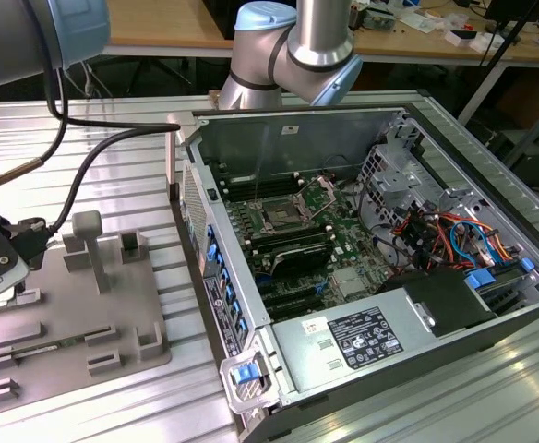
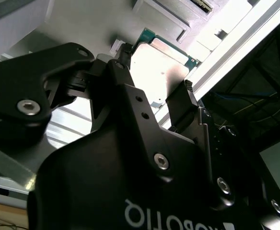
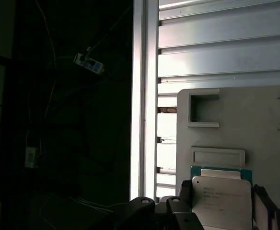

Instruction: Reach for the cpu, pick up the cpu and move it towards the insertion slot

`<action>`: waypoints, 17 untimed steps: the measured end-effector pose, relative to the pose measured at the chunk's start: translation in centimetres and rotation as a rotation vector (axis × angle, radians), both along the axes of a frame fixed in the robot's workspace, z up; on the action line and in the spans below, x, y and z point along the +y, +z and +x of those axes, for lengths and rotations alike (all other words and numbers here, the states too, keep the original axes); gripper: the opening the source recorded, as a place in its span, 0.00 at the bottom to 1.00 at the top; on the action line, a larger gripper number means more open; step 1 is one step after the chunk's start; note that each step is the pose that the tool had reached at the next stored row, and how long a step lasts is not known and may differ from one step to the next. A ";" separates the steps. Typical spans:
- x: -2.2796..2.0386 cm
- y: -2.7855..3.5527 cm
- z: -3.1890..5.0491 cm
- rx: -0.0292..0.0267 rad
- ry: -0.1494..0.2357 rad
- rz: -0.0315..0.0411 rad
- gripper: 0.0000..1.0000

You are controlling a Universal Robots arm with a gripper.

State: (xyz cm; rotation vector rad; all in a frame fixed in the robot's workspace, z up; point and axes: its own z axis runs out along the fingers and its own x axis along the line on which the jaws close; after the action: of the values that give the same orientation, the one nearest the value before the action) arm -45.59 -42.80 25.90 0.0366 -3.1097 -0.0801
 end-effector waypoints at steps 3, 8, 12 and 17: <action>0.00 0.32 0.00 0.0000 0.000 0.0000 0.55; 0.00 0.88 0.00 0.0000 0.000 -0.0001 0.55; 0.00 0.91 0.00 -0.0001 0.000 0.0001 0.55; 0.00 0.96 0.00 -0.0001 0.000 0.0000 0.55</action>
State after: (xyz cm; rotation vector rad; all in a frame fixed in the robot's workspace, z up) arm -45.59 -42.80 26.86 0.0367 -3.1098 -0.0801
